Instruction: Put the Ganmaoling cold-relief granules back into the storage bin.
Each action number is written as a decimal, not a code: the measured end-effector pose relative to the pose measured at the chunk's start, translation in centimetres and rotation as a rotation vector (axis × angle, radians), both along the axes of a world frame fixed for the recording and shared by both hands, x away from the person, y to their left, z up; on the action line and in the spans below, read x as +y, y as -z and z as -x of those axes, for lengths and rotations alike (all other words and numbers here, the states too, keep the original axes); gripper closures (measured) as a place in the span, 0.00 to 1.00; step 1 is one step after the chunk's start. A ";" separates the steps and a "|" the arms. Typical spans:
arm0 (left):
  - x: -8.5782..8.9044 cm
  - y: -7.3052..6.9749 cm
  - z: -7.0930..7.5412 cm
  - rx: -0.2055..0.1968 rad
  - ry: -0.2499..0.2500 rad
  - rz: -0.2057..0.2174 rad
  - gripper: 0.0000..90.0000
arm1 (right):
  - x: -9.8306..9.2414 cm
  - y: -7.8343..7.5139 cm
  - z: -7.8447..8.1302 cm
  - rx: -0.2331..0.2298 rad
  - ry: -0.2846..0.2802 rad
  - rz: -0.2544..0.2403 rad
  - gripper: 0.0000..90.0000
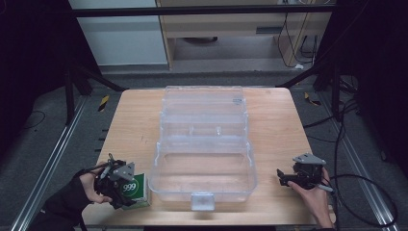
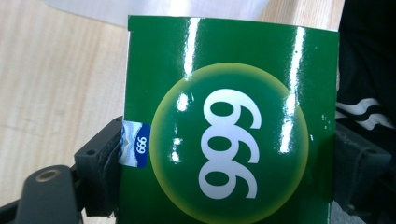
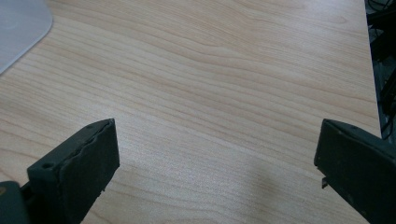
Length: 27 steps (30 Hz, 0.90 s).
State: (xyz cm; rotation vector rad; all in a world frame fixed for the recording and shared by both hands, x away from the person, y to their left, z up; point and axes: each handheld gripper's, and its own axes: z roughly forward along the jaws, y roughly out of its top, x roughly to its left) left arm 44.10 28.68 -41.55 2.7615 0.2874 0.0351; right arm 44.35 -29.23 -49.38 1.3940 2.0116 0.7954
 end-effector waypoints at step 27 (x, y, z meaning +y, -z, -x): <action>0.9 -8.4 0.2 -0.099 -0.025 0.051 0.16 | 0.0 0.0 0.0 0.001 -0.001 0.001 0.01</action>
